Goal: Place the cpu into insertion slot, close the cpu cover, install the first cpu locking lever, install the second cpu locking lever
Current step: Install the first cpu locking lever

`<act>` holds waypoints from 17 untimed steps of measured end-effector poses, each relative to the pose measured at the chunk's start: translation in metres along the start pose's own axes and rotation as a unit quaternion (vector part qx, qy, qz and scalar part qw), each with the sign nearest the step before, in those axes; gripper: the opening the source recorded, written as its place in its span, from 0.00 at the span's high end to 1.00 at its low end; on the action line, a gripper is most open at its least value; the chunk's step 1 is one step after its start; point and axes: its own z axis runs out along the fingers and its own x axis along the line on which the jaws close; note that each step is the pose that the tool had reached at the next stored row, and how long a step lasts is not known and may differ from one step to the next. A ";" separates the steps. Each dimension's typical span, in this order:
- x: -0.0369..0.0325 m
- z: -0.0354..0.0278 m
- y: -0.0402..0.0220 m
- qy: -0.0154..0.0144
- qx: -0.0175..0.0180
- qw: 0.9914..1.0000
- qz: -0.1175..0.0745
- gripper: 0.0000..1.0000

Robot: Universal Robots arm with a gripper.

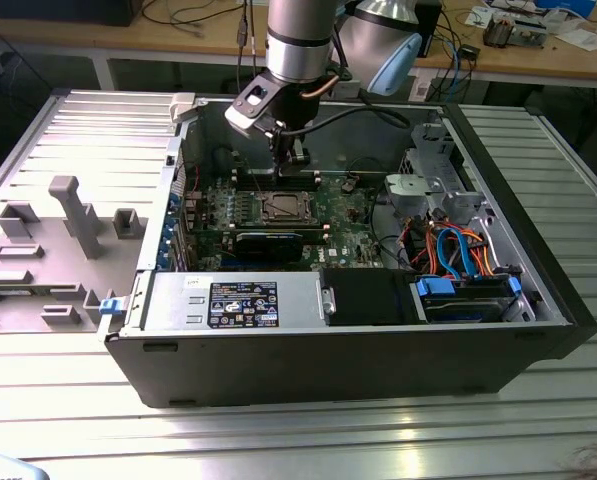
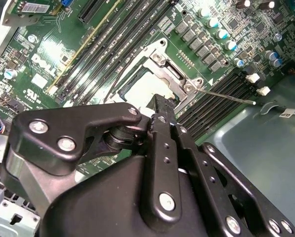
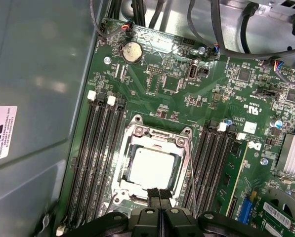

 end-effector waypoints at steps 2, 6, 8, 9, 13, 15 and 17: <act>0.0000 0.0000 0.0000 0.000 0.000 1.000 -0.002 0.89; 0.0000 0.0000 0.0000 0.000 0.000 1.000 -0.005 0.89; 0.0000 0.0000 0.0000 0.000 0.000 1.000 -0.007 0.89; 0.0000 0.0000 0.0000 0.000 0.000 1.000 -0.008 0.89; 0.0000 0.0000 0.0000 -0.001 0.000 1.000 -0.012 0.89; 0.0000 0.0000 0.0000 -0.001 0.000 1.000 -0.013 0.89; 0.0000 0.0000 0.0000 -0.001 0.000 1.000 -0.016 0.89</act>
